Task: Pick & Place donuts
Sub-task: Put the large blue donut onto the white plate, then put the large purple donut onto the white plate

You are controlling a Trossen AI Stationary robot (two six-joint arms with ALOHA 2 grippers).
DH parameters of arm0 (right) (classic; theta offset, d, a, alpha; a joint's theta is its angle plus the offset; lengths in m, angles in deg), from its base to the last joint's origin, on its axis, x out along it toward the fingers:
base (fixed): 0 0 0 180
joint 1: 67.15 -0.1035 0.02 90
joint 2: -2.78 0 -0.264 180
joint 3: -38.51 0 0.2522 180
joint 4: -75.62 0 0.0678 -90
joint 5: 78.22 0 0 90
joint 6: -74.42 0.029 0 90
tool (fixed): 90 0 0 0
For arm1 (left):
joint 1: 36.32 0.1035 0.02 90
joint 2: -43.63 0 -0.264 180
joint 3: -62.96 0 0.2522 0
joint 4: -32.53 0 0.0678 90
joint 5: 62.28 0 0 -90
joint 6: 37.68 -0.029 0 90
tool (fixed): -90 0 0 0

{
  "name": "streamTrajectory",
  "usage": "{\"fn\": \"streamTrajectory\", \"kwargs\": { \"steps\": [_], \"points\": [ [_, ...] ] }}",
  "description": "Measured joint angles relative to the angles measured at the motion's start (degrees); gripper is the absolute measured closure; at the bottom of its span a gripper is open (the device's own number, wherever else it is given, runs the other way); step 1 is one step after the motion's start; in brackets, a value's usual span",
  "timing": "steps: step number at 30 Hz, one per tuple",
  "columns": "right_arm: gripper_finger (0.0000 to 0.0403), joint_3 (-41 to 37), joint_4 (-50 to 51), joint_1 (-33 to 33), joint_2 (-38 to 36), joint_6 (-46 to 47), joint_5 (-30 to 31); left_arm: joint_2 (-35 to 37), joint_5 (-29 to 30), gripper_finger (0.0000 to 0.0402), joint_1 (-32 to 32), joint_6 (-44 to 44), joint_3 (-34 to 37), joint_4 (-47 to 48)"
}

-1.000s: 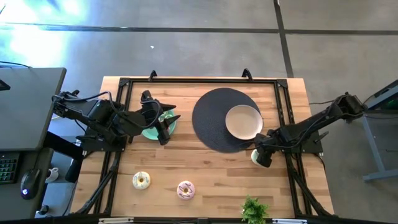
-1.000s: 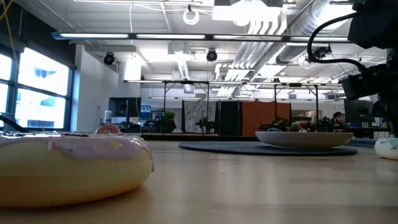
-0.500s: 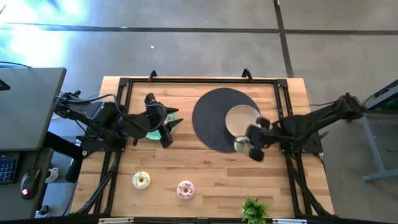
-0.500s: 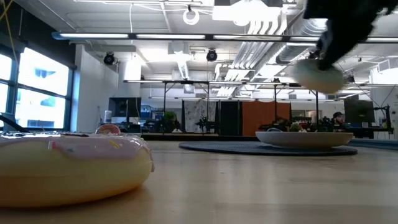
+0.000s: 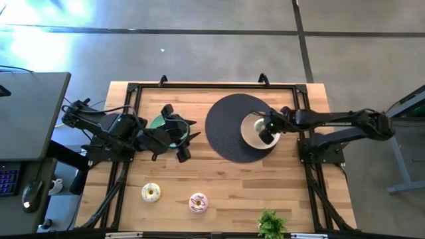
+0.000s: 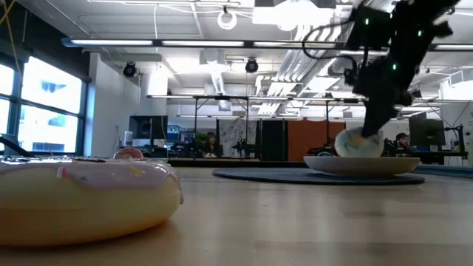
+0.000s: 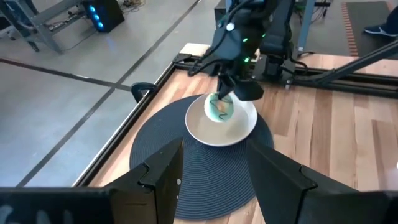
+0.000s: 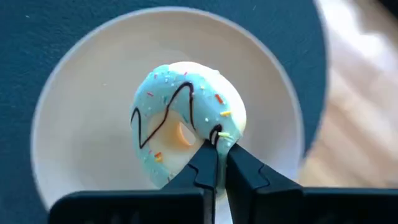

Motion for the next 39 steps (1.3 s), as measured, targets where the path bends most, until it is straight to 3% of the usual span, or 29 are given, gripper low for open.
{"fn": "streamTrajectory", "kwargs": {
  "steps": [7,12,20,32,39],
  "points": [
    [0.0387,-8.04,-13.16,8.94,0.00,-4.78,-4.27,0.00,-0.30,0.0229,0.00,0.01,0.00,0.03],
    [0.0367,-9.28,-15.22,10.73,-0.04,-11.23,-4.19,0.01,-2.67,0.0229,0.00,0.01,0.00,0.07],
    [0.0302,-5.56,-12.68,10.65,-0.04,-13.64,-9.85,-0.90,-5.82,0.0229,0.00,0.06,0.00,3.05],
    [0.0285,5.49,3.24,10.66,-0.07,-15.12,-4.77,-13.13,-18.41,0.0229,-0.74,1.53,-0.03,7.38],
    [0.0286,12.80,3.46,5.78,-0.84,-15.14,-7.33,-22.45,-34.55,0.0229,-1.38,2.50,-0.07,3.56]
  ]
}}
